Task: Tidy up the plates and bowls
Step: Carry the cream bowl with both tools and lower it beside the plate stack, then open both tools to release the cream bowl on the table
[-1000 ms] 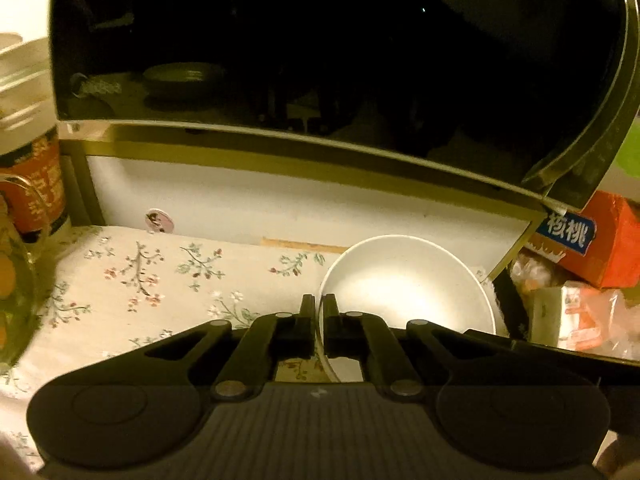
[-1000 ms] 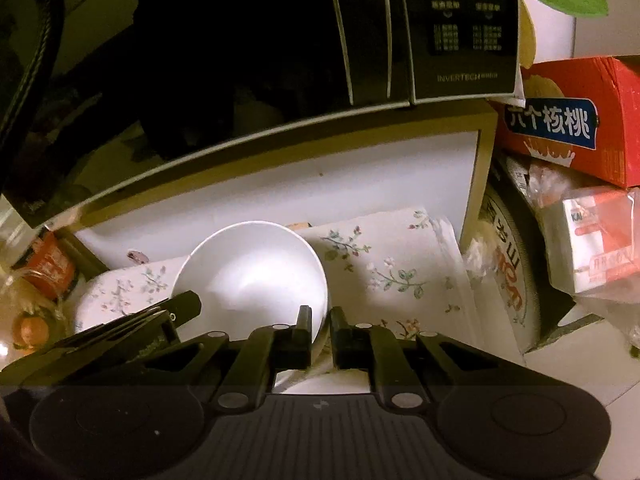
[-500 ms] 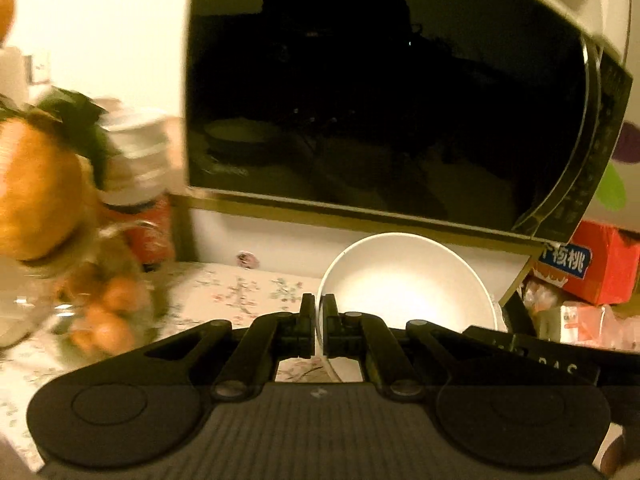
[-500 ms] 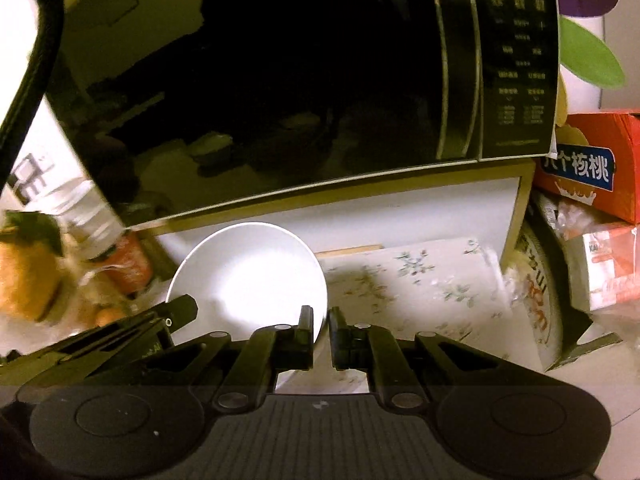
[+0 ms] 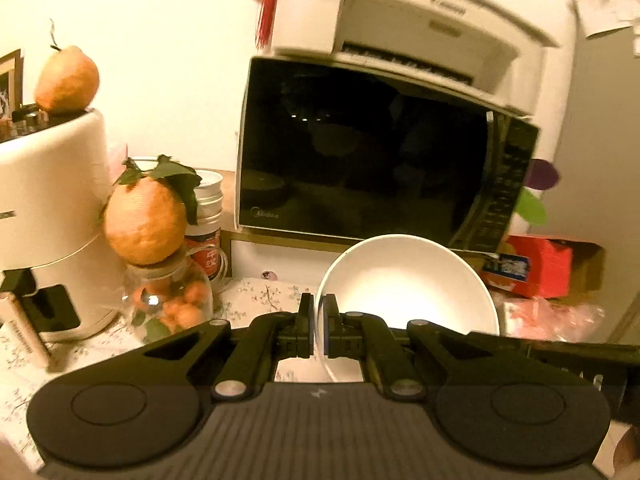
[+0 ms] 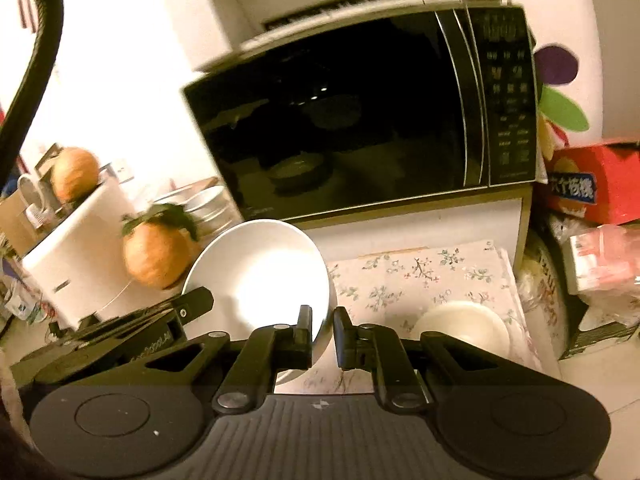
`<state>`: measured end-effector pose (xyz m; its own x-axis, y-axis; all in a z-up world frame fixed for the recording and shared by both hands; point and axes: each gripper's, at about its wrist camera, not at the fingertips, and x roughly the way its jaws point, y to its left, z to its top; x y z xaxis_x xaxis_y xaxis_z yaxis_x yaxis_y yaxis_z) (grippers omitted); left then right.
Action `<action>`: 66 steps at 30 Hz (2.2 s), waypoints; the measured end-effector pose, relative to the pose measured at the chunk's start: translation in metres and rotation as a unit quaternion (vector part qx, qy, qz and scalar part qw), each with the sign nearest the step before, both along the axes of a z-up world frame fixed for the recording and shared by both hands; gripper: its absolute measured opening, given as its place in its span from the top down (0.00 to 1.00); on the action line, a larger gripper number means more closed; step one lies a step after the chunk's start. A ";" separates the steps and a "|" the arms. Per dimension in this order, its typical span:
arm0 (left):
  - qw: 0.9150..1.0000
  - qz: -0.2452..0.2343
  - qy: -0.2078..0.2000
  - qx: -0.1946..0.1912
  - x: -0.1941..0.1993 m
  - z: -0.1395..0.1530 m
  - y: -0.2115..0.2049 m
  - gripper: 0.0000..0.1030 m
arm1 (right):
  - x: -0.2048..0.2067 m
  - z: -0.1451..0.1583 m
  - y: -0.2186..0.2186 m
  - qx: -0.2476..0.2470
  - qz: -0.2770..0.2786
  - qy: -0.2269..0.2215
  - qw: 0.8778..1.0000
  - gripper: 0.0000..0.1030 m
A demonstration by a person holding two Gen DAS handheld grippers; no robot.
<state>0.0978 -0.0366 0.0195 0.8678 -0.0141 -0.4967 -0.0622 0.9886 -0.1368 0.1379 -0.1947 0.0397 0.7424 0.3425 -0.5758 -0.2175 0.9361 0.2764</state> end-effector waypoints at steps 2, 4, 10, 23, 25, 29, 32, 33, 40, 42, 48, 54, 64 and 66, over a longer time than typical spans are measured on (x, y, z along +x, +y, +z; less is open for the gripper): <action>1.000 -0.008 0.001 0.003 -0.019 0.004 -0.002 0.96 | -0.026 0.002 0.001 -0.007 0.001 0.001 1.000 0.88; 1.000 -0.018 0.009 0.011 -0.038 0.004 -0.007 0.96 | -0.046 0.001 -0.003 -0.004 -0.002 0.017 1.000 0.88; 0.996 -0.041 0.074 0.009 -0.076 -0.022 -0.012 0.96 | -0.093 -0.023 -0.009 -0.007 -0.009 0.076 0.997 0.87; 0.989 -0.057 0.138 0.011 -0.073 -0.072 -0.010 0.96 | -0.107 -0.069 -0.005 -0.036 0.005 0.141 0.989 0.87; 0.987 -0.060 0.146 0.017 -0.072 -0.079 -0.010 0.96 | -0.104 -0.077 -0.003 -0.045 0.007 0.152 0.987 0.87; 0.984 -0.065 0.164 0.014 -0.070 -0.095 -0.008 0.96 | -0.098 -0.091 0.003 -0.065 0.009 0.171 0.983 0.87; 0.981 -0.061 0.181 0.015 -0.070 -0.106 -0.007 0.96 | -0.093 -0.101 0.002 -0.062 0.008 0.192 0.979 0.87; 0.981 -0.061 0.185 0.017 -0.070 -0.108 -0.008 0.96 | -0.091 -0.104 0.003 -0.062 0.008 0.198 0.978 0.87; 0.977 -0.060 0.201 0.047 -0.072 -0.116 -0.006 0.93 | -0.087 -0.120 0.019 -0.079 0.023 0.225 0.971 0.87; 0.975 -0.063 0.210 0.048 -0.071 -0.121 -0.005 0.91 | -0.085 -0.126 0.023 -0.083 0.025 0.232 0.969 0.87; 0.973 -0.073 0.216 0.043 -0.066 -0.128 -0.003 0.88 | -0.083 -0.130 0.024 -0.081 0.021 0.238 0.968 0.86; 0.974 -0.076 0.207 0.044 -0.067 -0.127 -0.003 0.78 | -0.082 -0.128 0.022 -0.079 0.016 0.232 0.969 0.81; 0.978 -0.066 0.195 0.042 -0.064 -0.117 0.003 0.68 | -0.082 -0.119 0.015 -0.079 0.001 0.211 0.974 0.74; 0.979 -0.063 0.191 0.042 -0.064 -0.115 0.003 0.68 | -0.083 -0.117 0.015 -0.085 -0.002 0.202 0.976 0.72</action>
